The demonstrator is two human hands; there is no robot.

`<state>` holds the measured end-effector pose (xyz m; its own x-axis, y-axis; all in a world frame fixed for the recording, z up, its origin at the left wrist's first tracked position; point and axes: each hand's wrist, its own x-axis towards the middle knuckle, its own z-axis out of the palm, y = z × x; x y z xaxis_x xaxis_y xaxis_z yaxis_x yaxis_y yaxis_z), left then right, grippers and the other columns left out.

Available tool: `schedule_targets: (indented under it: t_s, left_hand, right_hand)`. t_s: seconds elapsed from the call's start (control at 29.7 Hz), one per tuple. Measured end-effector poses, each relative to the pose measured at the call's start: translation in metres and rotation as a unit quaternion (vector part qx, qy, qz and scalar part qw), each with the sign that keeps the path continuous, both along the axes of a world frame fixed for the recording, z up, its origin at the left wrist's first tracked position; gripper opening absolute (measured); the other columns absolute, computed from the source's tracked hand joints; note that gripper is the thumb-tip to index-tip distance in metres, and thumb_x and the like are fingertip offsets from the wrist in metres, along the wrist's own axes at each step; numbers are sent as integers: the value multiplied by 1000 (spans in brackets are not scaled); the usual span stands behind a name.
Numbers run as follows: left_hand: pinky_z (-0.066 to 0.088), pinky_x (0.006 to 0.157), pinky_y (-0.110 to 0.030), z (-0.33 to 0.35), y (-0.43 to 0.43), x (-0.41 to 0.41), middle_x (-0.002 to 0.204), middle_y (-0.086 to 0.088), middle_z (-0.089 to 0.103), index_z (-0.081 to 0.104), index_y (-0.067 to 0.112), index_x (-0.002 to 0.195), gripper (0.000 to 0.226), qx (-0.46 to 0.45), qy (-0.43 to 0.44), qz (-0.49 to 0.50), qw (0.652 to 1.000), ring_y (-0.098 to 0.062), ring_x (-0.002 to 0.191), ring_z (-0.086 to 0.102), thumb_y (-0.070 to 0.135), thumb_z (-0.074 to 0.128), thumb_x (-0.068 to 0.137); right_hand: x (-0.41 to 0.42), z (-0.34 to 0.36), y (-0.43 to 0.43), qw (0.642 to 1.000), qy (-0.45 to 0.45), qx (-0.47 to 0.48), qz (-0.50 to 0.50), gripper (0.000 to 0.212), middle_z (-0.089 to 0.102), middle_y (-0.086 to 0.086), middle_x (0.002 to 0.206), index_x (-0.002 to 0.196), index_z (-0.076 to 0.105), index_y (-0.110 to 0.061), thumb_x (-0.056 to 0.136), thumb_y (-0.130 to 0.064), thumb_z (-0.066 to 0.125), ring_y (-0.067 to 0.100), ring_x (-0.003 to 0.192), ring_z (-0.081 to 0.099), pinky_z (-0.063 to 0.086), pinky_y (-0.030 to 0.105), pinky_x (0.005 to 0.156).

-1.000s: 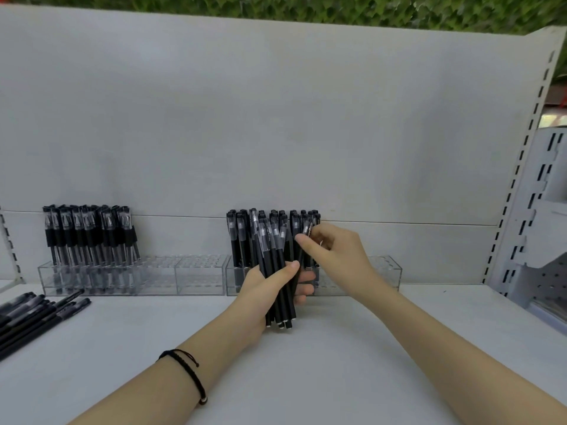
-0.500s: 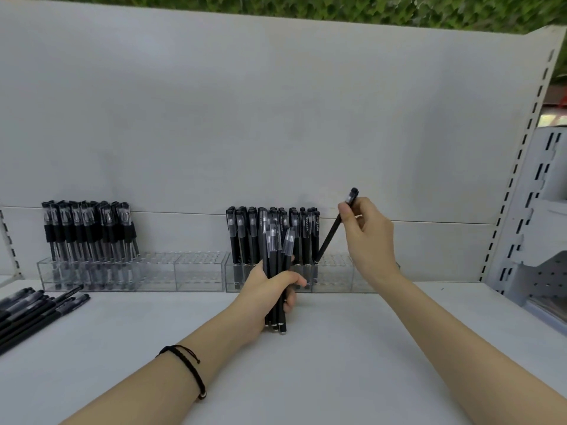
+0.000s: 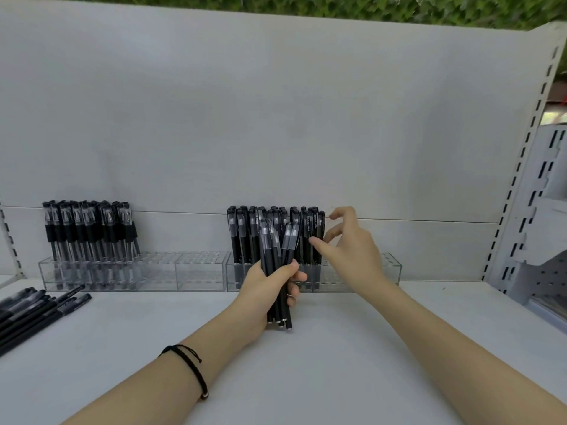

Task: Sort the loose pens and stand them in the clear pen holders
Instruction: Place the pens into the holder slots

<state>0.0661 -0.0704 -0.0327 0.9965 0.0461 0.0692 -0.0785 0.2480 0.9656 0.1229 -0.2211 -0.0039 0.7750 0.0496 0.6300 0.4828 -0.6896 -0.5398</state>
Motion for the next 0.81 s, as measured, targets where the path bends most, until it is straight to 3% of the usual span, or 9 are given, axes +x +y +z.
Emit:
schedule_targets:
  t_s: [0.07,0.17,0.34,0.54,0.67,0.74,0.81]
  left_hand:
    - [46,46,-24,0,0,-1,74,-8,70,60,1,101,16,2,-5,-1,1000,-13,49,56,15,63,93]
    - [53,52,-26,1,0,-3,82,-11,74,62,2,105,19,1,-11,-9,1000,-15,54,62,16,64,92]
    - [55,56,-27,2,0,-4,89,-14,75,63,4,110,21,3,-21,-31,999,-17,60,67,16,62,93]
    - [60,63,-33,1,0,-3,93,-12,76,65,8,109,21,11,-19,-32,999,-21,72,72,22,62,93]
    - [50,50,-26,0,1,-2,91,-8,76,66,12,107,18,31,10,-9,999,-18,61,69,24,61,95]
    - [42,43,-24,-1,2,1,87,-9,76,64,11,108,17,36,13,8,999,-16,49,60,20,59,95]
    - [38,40,-24,-1,1,3,85,-10,76,57,8,111,17,37,8,21,999,-16,44,53,16,57,96]
  right_hand:
    - [-5,3,0,999,-33,24,-17,31,57,-10,82,102,42,-25,88,-45,61,7,60,49,43,32,60]
    - [-9,7,0,994,-79,67,41,19,57,-11,70,82,56,-22,89,-38,61,4,55,46,37,26,57]
    - [-10,3,11,990,-29,62,125,28,55,-11,57,67,67,-16,85,-37,70,3,53,45,36,20,56]
    - [-10,11,12,959,58,222,165,24,53,-11,50,77,63,-9,95,-24,58,4,43,44,35,19,49]
    - [-2,22,-2,934,-20,340,106,21,48,-5,61,83,54,-17,100,-26,49,12,49,39,34,23,48]
    - [5,25,-14,937,-81,336,56,19,49,-10,65,82,52,-24,99,-30,49,15,58,42,37,30,57]
    - [10,24,-23,946,-113,302,18,16,53,-13,69,87,54,-22,100,-31,50,8,61,45,38,27,63]
